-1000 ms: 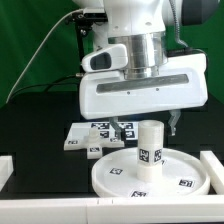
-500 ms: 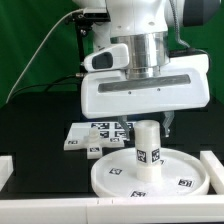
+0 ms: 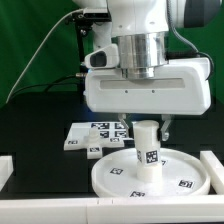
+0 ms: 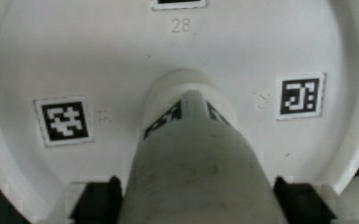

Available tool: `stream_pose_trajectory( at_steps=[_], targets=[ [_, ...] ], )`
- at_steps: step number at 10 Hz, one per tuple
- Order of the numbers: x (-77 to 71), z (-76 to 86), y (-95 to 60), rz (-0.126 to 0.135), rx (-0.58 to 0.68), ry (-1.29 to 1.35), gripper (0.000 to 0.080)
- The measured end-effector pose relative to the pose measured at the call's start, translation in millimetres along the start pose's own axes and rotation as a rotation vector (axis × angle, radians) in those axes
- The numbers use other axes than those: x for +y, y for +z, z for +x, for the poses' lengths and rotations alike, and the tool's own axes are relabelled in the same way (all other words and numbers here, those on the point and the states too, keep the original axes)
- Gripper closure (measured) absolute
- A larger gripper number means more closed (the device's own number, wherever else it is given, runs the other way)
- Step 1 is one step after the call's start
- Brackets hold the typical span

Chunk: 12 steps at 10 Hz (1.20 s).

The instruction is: Assemble round table

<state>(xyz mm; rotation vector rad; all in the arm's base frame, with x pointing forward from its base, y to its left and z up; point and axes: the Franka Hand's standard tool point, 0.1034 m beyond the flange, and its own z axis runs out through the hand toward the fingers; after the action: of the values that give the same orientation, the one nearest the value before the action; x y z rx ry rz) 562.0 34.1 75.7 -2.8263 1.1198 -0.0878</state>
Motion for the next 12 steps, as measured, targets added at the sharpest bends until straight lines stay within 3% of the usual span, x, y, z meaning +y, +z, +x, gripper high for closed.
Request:
stream_pose_trajectory(
  at_steps=[2, 3, 5, 7, 8, 9, 12],
  targets=[
    [-2.0, -3.8, 1.0, -0.003, -0.025, 0.388, 0.0396],
    [-3.9, -6.1, 2.2, 0.014, -0.044, 0.606, 0.0396],
    [-5.3, -6.5, 1.9, 0.02, -0.054, 0.764, 0.0396],
    [-5.1, -6.7, 2.3, 0.02, -0.054, 0.737, 0.0379],
    [-4.8, -6.4, 2.4, 0.02, -0.049, 0.608, 0.0237],
    [-5.0, -7.0, 2.7, 0.023, -0.047, 0.446, 0.0176],
    [-6.3, -17.1, -1.1, 0.04, -0.021, 0.168, 0.0151]
  ],
)
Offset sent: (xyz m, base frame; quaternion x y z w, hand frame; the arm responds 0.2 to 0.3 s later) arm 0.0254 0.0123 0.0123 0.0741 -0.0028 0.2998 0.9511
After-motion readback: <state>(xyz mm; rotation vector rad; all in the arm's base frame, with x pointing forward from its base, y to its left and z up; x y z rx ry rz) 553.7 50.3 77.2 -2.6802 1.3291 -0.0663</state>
